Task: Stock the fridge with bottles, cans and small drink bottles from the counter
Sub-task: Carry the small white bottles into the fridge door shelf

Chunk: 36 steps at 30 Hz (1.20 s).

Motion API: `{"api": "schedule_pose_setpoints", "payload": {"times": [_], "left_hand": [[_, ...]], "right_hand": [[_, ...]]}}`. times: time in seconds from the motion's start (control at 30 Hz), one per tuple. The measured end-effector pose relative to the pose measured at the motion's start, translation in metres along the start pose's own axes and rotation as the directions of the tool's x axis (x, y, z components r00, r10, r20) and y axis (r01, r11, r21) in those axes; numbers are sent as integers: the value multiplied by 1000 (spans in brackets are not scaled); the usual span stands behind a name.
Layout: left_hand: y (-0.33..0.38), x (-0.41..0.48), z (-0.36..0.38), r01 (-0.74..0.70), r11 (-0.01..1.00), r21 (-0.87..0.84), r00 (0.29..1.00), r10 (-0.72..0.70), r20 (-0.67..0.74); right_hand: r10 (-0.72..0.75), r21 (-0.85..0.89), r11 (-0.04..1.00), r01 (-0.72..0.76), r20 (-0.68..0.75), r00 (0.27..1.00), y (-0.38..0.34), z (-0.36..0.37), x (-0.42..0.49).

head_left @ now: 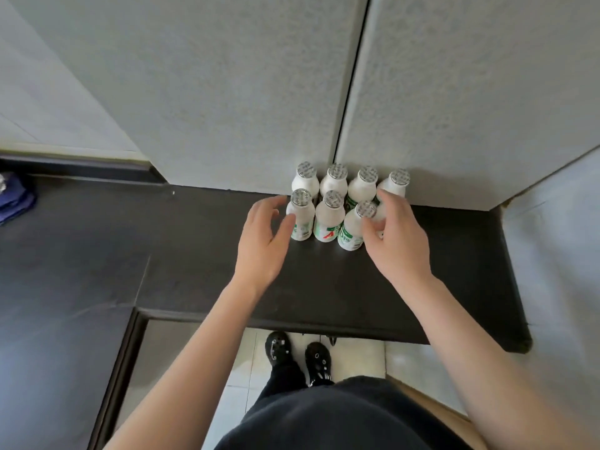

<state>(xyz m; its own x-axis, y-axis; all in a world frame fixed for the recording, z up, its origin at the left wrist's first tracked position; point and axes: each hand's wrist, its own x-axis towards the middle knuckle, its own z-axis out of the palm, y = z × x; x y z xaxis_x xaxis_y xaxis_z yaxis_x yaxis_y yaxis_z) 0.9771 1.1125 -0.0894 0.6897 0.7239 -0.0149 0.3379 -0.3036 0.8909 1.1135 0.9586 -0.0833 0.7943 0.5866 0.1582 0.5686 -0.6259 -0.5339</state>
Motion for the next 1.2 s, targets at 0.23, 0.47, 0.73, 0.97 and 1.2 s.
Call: {"api": "schedule_pose_setpoints", "payload": {"times": [0.23, 0.47, 0.73, 0.97, 1.2], "left_hand": [[-2, 38, 19, -153, 981, 119, 980, 135, 147], [-16, 35, 21, -170, 975, 146, 980, 152, 128], [-22, 20, 11, -122, 992, 38, 990, 119, 72], [-24, -16, -7, -37, 997, 74, 993, 45, -107], [-25, -92, -23, 135, 989, -58, 945, -146, -292]], "right_hand": [[-1, -149, 989, 0, -8, 1000, -1, 13, 6], [18, -120, 992, -25, -62, 998, -2, 19, -5], [-20, -10, 1000, 20, 1, 1000, 4, 13, -21], [-13, 134, 991, 13, -2, 1000, 9, 1, -37], [-279, 304, 923, 234, 114, 953, -15, 8, -39]]}}
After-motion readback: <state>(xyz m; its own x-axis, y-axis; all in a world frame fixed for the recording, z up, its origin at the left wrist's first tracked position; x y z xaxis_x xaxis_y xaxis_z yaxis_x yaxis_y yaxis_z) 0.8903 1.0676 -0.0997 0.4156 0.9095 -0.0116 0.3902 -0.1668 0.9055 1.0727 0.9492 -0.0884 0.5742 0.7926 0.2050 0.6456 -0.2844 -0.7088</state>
